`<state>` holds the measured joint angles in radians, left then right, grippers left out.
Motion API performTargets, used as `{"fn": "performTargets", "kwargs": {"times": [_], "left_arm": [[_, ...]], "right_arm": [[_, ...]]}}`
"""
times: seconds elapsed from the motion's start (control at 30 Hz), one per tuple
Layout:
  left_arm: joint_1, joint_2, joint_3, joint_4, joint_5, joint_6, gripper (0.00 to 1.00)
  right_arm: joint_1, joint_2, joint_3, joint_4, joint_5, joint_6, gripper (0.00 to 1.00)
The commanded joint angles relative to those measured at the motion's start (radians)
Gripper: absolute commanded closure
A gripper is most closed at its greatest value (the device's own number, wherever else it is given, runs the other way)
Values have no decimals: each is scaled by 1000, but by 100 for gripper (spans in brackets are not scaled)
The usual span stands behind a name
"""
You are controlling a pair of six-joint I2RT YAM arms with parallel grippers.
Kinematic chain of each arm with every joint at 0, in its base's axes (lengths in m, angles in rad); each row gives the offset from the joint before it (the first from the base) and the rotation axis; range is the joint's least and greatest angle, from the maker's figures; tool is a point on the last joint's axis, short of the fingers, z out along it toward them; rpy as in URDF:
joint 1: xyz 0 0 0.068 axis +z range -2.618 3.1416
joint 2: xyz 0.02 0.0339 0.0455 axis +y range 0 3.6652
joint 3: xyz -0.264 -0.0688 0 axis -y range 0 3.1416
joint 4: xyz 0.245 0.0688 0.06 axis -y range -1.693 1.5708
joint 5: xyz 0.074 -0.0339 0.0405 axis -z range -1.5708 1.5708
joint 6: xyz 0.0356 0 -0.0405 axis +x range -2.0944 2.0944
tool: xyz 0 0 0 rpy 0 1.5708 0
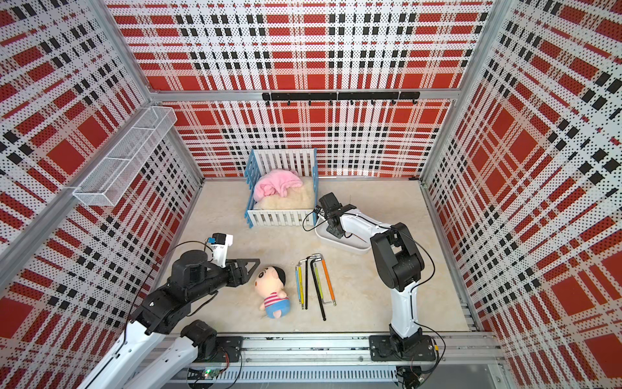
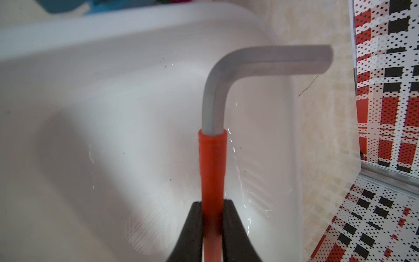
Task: Put the hex key on the desktop into the storage box
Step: Place the Allen key in the storage box.
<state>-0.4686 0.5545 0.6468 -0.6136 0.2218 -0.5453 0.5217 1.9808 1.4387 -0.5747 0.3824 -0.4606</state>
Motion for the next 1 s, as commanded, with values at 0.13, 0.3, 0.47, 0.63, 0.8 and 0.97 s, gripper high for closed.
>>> {"fn": "performTargets", "kwargs": {"times": [0.13,0.3,0.47,0.63,0.8,0.97], "left_arm": [[13,-10,7,21,4,4,32],[13,-14,5,22,1,0,32],[14,-17,5,21,-1,0,32],[21,-21,4,21,-1,-1,32],[22,-22,5,21,-1,0,32],[22,-28,5,19,-4,-3,32]], "right_arm": [[15,27,11,41,7,-4,100],[27,40,1,41,-23,-1,100],[29,50,-29,48,-29,35,100],[29,61,-27,39,-51,61,100],[27,66,-20,42,-54,81,91],[29,57,0,43,-42,107,74]]}}
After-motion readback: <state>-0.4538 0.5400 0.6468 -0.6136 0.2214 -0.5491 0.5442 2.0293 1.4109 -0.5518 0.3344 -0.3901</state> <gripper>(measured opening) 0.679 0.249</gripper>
